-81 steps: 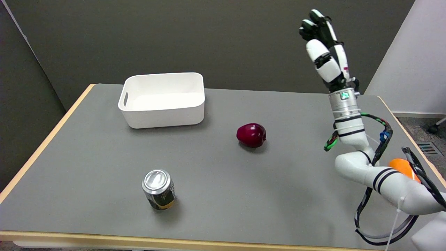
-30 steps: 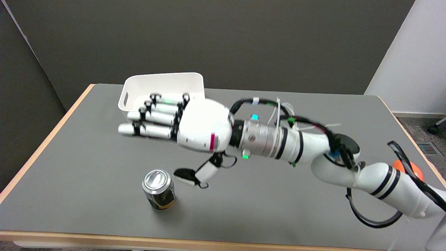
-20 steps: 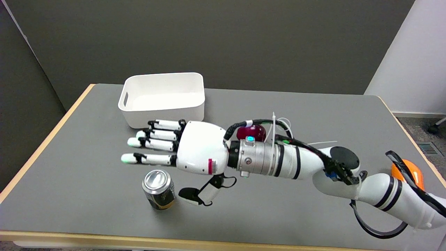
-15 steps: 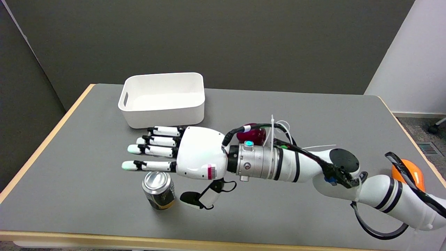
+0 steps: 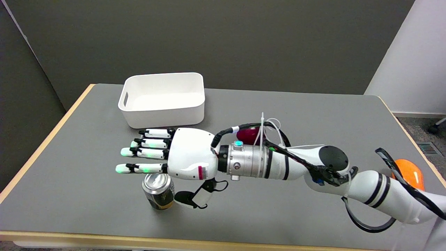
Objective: Pick up the black can.
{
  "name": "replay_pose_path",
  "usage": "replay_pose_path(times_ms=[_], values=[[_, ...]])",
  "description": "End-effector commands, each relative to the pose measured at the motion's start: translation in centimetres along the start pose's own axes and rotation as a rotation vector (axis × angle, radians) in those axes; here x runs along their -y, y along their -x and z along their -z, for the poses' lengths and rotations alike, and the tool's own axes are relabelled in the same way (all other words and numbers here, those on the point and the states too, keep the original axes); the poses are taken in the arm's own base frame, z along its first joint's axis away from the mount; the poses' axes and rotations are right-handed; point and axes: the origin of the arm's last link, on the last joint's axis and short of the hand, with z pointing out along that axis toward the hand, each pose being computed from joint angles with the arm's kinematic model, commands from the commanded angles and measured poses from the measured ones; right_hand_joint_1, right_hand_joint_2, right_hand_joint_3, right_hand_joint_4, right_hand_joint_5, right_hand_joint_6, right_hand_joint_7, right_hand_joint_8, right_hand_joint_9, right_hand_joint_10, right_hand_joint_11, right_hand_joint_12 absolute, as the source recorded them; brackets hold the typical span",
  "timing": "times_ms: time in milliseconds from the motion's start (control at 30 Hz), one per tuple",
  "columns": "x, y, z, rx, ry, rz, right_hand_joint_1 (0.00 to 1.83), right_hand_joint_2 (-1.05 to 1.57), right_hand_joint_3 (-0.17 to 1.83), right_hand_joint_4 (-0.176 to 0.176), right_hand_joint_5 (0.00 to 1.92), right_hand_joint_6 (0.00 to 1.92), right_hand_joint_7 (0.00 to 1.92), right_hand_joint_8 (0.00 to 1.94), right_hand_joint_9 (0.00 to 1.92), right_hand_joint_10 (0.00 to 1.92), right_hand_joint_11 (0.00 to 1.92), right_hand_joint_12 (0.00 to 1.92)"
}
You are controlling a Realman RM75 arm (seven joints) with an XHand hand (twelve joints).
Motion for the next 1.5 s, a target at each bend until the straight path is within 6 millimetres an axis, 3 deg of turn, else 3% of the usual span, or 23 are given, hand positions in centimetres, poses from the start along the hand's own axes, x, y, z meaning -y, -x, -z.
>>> replay_pose_path(times_ms=[33, 533, 1200, 1400, 1500], values=[[-0.5, 1.6, -3.5, 0.022, -0.025, -0.034, 0.53, 0.57, 1.01, 0.083, 0.00, 0.11, 0.05, 0.22, 0.09, 0.55, 0.08, 0.94], [0.3, 3.9, -4.6, 0.059, -0.010, -0.116, 0.52, 0.55, 1.00, 0.084, 0.00, 0.13, 0.05, 0.24, 0.10, 0.55, 0.08, 0.96], [0.4, 5.9, -4.0, 0.114, 0.013, -0.148, 0.56, 0.55, 1.00, 0.084, 0.00, 0.13, 0.05, 0.24, 0.10, 0.55, 0.08, 0.97], [0.3, 6.4, -3.9, 0.127, 0.018, -0.152, 0.66, 0.57, 1.01, 0.085, 0.01, 0.13, 0.07, 0.25, 0.11, 0.55, 0.08, 0.98], [0.3, 6.4, -3.9, 0.129, 0.023, -0.151, 0.81, 0.61, 1.01, 0.089, 0.05, 0.28, 0.17, 0.28, 0.20, 0.57, 0.07, 1.08]])
